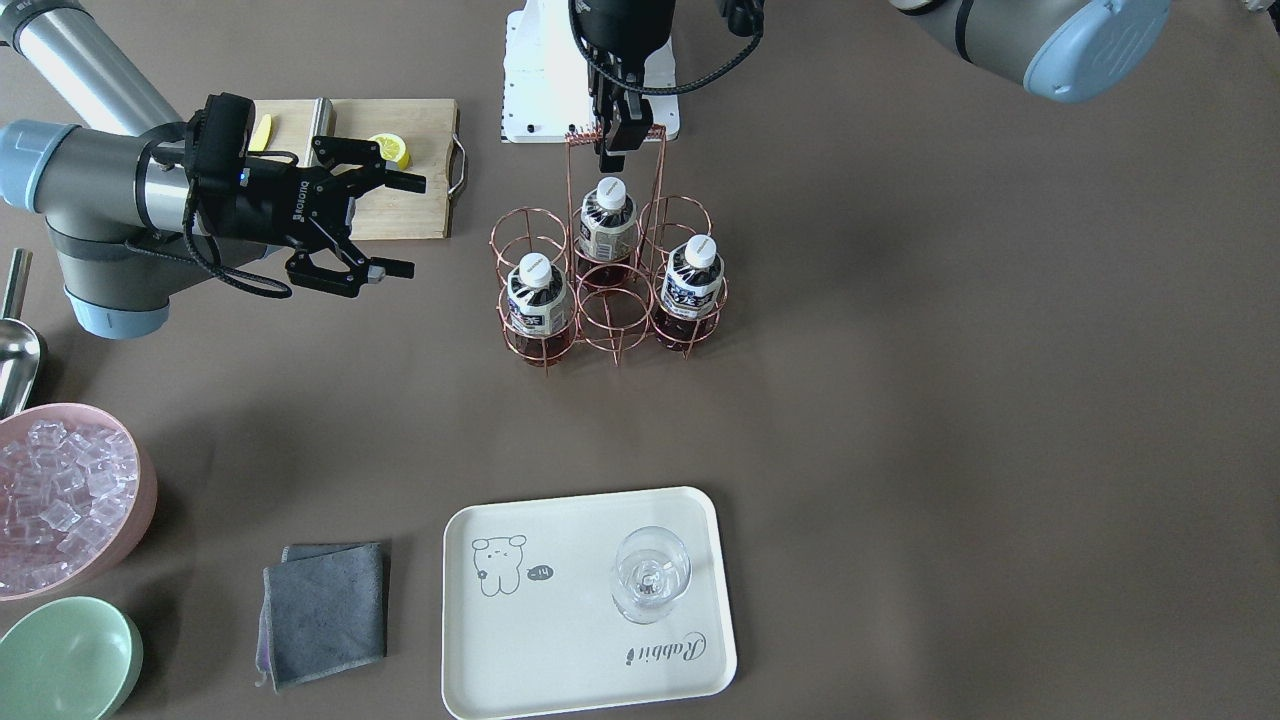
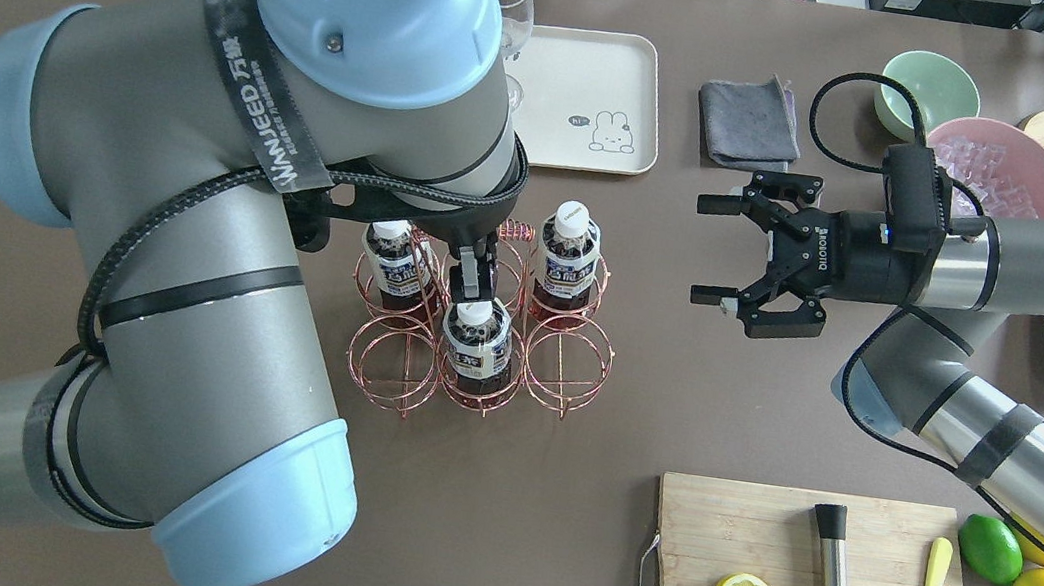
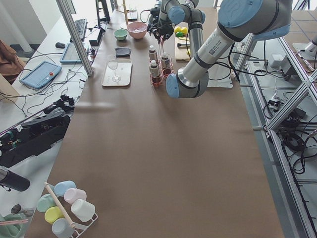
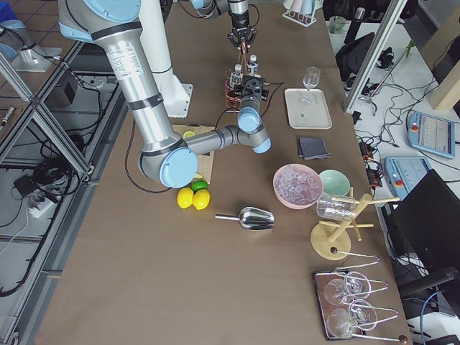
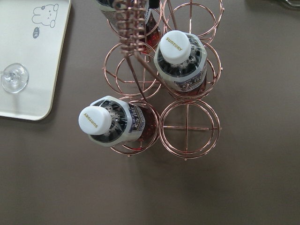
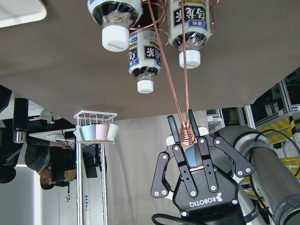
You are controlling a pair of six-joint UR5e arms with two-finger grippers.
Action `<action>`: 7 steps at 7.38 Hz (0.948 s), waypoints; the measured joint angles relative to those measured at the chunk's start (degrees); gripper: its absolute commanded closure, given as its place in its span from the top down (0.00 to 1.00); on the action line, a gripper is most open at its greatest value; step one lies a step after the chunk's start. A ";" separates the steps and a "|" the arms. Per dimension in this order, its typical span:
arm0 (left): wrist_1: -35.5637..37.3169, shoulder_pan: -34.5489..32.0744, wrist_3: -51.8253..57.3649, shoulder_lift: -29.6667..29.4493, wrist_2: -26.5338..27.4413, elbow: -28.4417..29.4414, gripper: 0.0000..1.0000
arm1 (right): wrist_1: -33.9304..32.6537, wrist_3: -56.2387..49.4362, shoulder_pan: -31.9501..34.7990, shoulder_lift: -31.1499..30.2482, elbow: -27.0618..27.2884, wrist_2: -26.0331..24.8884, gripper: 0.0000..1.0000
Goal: Take tea from basket to plate
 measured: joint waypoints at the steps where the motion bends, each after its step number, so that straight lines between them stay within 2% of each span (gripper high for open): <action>1: -0.36 0.55 -0.10 -0.50 0.45 0.94 0.00 | 0.01 0.00 0.00 0.00 0.00 -0.09 0.99; 7: -0.58 0.64 0.06 -0.33 0.65 0.65 0.00 | -1.09 -0.47 -1.85 1.73 -0.08 -0.30 0.99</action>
